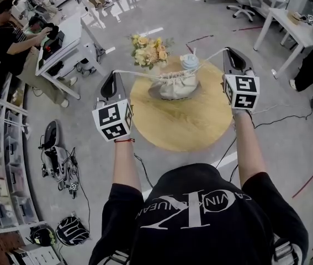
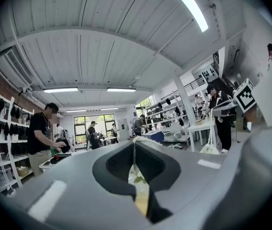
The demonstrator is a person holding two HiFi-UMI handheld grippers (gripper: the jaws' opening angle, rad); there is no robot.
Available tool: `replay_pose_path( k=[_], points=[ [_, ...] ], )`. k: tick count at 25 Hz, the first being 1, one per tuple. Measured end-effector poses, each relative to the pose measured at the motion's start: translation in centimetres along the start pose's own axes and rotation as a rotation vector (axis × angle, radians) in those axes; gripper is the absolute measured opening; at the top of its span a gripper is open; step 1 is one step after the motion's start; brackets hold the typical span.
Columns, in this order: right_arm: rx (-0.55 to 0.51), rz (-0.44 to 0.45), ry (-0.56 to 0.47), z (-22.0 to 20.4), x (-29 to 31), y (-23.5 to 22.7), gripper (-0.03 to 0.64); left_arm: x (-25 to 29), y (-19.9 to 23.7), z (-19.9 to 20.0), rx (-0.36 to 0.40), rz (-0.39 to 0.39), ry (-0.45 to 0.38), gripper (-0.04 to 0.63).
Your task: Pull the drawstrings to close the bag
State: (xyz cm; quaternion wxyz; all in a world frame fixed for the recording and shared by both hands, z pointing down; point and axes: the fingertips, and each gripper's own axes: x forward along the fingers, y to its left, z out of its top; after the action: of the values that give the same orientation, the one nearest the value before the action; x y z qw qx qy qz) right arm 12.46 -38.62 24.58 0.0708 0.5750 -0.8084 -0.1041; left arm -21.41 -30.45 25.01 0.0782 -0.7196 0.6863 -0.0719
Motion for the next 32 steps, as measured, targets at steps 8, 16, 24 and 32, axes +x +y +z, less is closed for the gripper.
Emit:
replay_pose_path(
  k=[8,16,24,32],
  points=[
    [-0.005,0.000,-0.042,1.8,0.2,0.0,0.021,0.3,0.1,1.8,-0.002,0.009,-0.040,0.014],
    [-0.031,0.001,-0.078,3.7,0.4,0.6,0.021,0.5,0.5,3.3,0.000,0.015,-0.077,0.015],
    [-0.038,0.007,-0.103,4.8,0.3,0.9,0.020,0.4,0.3,4.7,-0.003,0.018,-0.117,0.015],
    [-0.041,-0.001,-0.131,5.9,0.5,0.7,0.021,0.6,0.4,5.7,-0.006,0.023,-0.154,0.015]
  ],
)
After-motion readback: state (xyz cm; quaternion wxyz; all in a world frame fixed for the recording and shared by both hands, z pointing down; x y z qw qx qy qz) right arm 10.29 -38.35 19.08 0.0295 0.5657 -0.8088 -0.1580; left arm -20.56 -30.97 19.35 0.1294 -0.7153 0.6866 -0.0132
